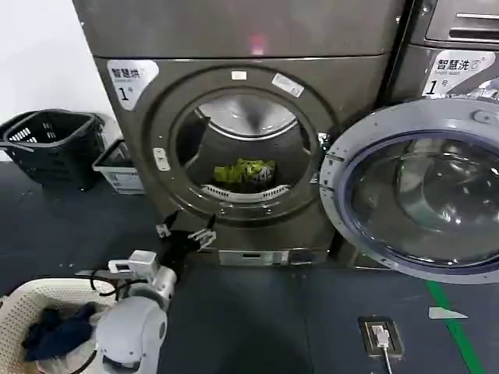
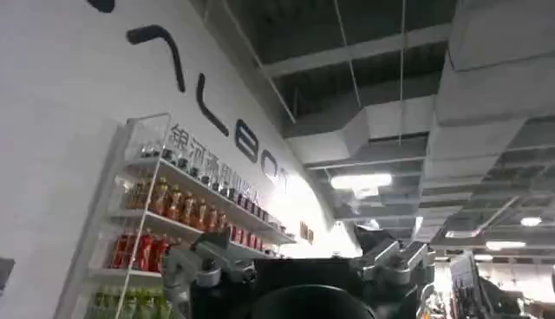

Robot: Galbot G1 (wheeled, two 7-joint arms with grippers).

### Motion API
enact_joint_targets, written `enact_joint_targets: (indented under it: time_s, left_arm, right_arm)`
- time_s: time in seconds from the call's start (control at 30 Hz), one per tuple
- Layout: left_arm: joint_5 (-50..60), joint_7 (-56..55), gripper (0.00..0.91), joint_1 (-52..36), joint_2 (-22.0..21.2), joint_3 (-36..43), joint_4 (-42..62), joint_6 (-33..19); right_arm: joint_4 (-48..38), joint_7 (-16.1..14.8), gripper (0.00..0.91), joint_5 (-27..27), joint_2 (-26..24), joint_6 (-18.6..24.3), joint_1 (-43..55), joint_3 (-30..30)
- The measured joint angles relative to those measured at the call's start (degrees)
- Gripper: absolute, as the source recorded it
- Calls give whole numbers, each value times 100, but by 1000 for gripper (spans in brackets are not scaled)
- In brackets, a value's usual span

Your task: Grasp the clothes from the dryer.

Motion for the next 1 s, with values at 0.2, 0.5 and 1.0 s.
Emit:
enact_joint_targets:
  time_s: [0.2,0.5,1.0]
  left_arm:
    - [0,4,907,-24,-36,36,14,0]
    - [-2,7,907,-63,-30,70,41,4]
    - [7,35,907,-145,-91,98,53,-24]
  right_arm:
    - [-22,-25,907,14,-12,9,-45,56]
    - [24,-50,907,40,0,10,-77,82]
    - [-4,-92,907,166,53,300,-81,75]
